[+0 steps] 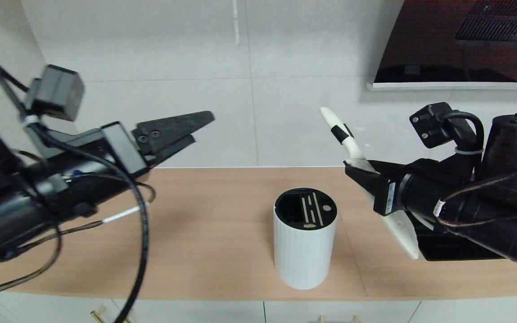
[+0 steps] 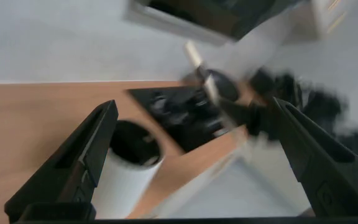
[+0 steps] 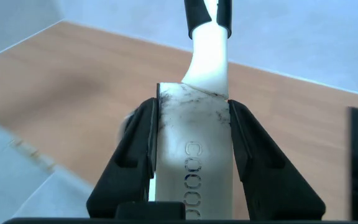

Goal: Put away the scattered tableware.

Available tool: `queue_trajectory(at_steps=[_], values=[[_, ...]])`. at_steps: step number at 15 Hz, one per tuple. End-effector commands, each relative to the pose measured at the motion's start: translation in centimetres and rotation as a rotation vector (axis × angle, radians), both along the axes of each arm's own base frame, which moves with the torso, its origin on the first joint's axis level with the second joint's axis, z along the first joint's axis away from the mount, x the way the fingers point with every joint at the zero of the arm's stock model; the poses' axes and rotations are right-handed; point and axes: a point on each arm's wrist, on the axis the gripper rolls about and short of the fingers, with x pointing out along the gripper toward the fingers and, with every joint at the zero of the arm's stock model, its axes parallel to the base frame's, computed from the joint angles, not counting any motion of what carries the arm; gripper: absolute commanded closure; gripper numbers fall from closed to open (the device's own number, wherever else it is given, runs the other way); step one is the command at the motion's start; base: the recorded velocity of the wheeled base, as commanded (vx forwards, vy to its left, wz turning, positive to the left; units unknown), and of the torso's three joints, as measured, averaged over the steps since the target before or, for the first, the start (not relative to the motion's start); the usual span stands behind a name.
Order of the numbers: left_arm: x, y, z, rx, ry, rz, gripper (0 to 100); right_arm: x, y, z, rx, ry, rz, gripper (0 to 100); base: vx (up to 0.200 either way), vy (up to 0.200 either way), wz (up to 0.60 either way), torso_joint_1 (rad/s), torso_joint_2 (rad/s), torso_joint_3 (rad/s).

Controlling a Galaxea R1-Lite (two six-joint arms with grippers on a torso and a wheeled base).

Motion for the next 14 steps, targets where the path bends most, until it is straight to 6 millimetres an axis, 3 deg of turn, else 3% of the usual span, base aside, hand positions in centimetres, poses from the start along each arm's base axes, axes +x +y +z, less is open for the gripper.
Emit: queue_trajectory(at_steps=[1, 3, 7, 14], values=[[3.3, -4.7, -3.1, 0.01, 0.116, -0.085, 0, -1.0, 1.0, -0.2, -0.005, 0.006, 0.041, 100, 0.0, 0.0, 0.0, 0.0, 0.0, 0.0], [3.1, -7.6, -3.4, -0.004, 0.144, -0.129, 0, -1.7, 1.7, -0.5, -0.011, 0.013, 0.073, 100, 0.0, 0.0, 0.0, 0.0, 0.0, 0.0], [3.7, -10.8, -4.3, -0.023, 0.182, -0.107, 0, -2.6, 2.9, -1.2, -0.018, 0.035, 0.128, 100, 0.0, 0.0, 0.0, 0.0, 0.0, 0.0], [4.6, -12.9, -5.4, -0.062, 0.24, -0.078, 0, -3.0, 3.8, -1.8, -0.026, 0.046, 0.16, 100, 0.0, 0.0, 0.0, 0.0, 0.0, 0.0]])
